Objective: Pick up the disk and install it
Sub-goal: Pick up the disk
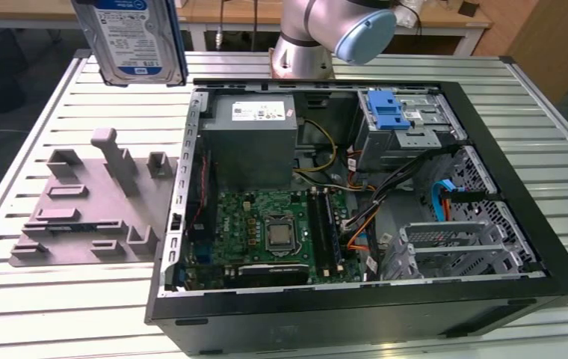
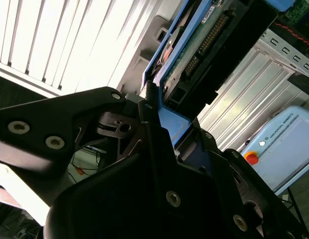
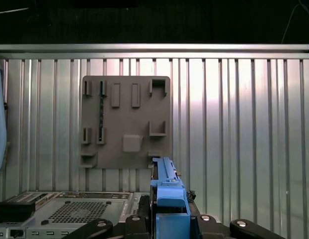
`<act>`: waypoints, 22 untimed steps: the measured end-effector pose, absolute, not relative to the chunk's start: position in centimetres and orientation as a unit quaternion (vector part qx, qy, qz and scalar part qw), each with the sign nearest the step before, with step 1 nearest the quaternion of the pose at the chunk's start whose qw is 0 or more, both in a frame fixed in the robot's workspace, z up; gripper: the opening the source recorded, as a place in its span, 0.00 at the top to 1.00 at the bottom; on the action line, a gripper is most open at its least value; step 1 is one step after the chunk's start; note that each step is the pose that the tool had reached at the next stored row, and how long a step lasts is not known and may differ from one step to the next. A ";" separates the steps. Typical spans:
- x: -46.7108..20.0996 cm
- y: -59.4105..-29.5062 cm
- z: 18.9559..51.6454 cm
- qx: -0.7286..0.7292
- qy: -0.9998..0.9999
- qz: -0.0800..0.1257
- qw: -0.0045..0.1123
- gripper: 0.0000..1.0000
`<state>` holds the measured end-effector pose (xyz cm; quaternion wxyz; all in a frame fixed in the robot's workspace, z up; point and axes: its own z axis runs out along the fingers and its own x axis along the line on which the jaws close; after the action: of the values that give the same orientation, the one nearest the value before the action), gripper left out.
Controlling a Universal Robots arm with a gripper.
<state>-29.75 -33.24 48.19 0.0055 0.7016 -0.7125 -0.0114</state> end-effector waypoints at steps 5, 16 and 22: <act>-29.5 -33.2 48.2 0.702 -0.712 -0.011 0.005 0.64; -29.0 -33.2 48.2 0.702 -0.712 -0.011 0.005 0.64; -28.5 -33.2 48.2 0.702 -0.712 -0.011 0.005 0.64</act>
<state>-28.50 -33.24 48.19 0.0055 0.7016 -0.7125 -0.0114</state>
